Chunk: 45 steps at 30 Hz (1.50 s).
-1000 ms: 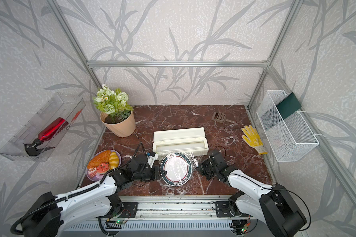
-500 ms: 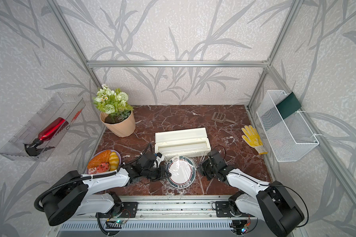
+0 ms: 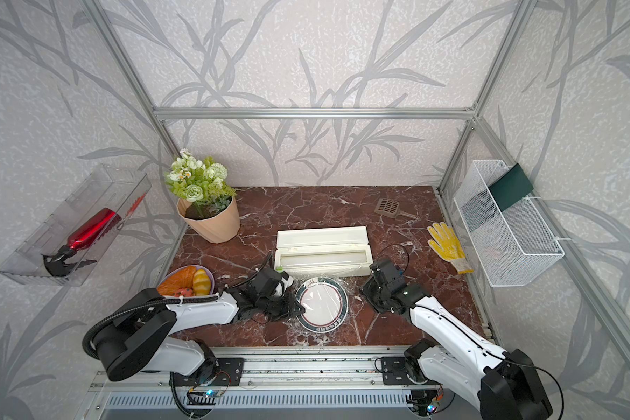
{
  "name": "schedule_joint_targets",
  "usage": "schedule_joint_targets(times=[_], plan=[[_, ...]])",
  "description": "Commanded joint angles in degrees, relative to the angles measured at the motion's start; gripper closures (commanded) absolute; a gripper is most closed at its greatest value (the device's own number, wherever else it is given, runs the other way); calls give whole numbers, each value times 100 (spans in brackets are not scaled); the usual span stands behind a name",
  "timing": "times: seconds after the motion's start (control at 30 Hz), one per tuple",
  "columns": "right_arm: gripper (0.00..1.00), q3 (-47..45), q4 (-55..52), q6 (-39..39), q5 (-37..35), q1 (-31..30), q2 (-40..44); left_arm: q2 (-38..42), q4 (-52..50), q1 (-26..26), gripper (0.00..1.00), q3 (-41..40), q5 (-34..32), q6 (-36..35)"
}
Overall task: Wrap the plate with plastic wrap
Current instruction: Place the plate at the center of the board, then adjust the plastic wrap cutting box at the center of the board.
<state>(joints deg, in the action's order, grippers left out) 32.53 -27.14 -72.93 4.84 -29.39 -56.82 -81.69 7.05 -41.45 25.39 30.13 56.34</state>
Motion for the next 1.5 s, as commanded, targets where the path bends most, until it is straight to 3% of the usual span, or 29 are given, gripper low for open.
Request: schedule_joint_targets(times=[0.0,0.23,0.57,0.77,0.87,1.03,1.23,1.37,1.47], plan=[[51,396,-870,1004,-482,18,32,112,-948,42,76,-36,-525,-102],[52,905,-508,2498,513,-34,-551,436,-1332,41,61,-10,-608,-175],[51,1798,-801,3685,394,-688,-1239,2010,-3340,45,37,755,-1355,-642],[62,1722,-74,3747,559,-932,-1820,2438,-3672,130,47,1179,-2149,-1014],[68,1775,32,3777,132,-931,-2029,1922,-3314,250,58,1432,-2085,-1131],[69,1835,165,3863,-215,-772,-2010,951,-3187,540,66,2053,-2308,-1301],[68,2065,43,4177,-143,-341,-1919,386,-3333,836,69,2564,-2358,-1512],[59,2838,-443,4885,-184,-720,-2131,665,-3956,1002,69,2920,-2731,-1719],[58,3598,-1130,5048,-312,-836,-2623,1005,-3942,1423,63,2796,-2789,-1775]])
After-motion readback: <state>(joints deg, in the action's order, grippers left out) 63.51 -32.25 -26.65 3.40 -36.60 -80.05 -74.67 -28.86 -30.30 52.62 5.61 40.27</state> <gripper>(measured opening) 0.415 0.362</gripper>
